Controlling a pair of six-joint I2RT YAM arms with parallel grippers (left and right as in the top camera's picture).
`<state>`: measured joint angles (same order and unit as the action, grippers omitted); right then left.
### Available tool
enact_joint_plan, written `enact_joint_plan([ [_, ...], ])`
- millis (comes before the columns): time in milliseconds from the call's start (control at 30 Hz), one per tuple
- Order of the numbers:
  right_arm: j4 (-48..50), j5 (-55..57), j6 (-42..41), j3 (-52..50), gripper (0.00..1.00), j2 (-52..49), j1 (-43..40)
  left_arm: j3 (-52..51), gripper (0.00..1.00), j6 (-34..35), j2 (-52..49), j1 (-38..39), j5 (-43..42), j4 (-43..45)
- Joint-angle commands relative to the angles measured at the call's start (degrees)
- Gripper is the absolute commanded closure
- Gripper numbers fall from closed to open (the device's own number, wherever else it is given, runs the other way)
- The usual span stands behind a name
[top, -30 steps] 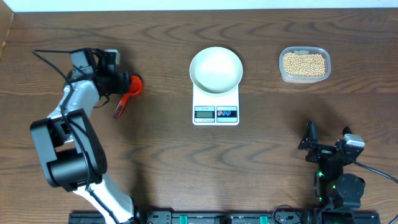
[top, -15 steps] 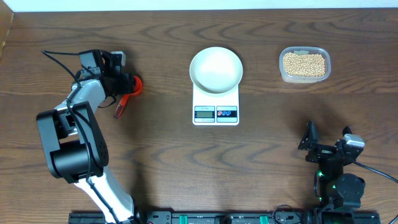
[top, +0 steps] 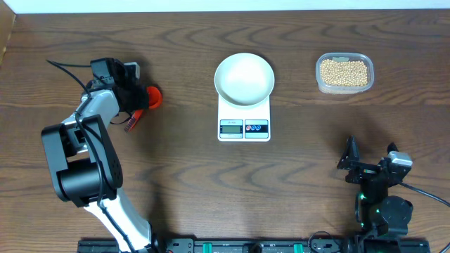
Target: Scoop item into bowl and weigh 50g on scale
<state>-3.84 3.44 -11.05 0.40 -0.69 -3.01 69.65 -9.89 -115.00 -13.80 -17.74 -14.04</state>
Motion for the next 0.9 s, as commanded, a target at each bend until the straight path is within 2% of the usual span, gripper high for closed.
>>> enact_joint_plan([
  [0,-0.2,0.0,0.2,-0.1,0.01,0.2,0.4,-0.9,0.92,5.1,-0.4,-0.2,2.4,0.0],
  [100,-0.2,0.1,0.2,-0.1,0.01,0.2,0.4,-0.3,0.93,10.4,0.5,-0.2,2.4,0.0],
  [233,-0.2,0.1,0.2,-0.1,0.01,0.2,0.4,0.8,0.93,22.4,4.4,-0.2,2.4,0.0],
  [467,-0.2,0.1,0.2,-0.1,0.01,0.2,0.4,0.9,0.93,50.8,16.2,-0.2,2.4,-0.8],
  [500,-0.2,0.1,0.2,-0.1,0.01,0.2,0.4,0.9,0.93,60.2,19.4,-0.1,2.3,-3.0],
  [567,-0.2,0.1,0.2,-0.1,0.01,0.2,0.4,0.9,0.93,68.2,22.7,-0.2,1.0,-6.1],
  [700,-0.2,0.0,0.2,-0.1,0.01,0.2,0.4,0.9,0.93,78.2,28.0,-0.1,-5.6,-13.2],
  [867,-0.1,0.1,0.2,-0.1,0.01,0.2,0.4,0.9,0.93,85.0,31.7,0.4,-16.4,-22.1],
])
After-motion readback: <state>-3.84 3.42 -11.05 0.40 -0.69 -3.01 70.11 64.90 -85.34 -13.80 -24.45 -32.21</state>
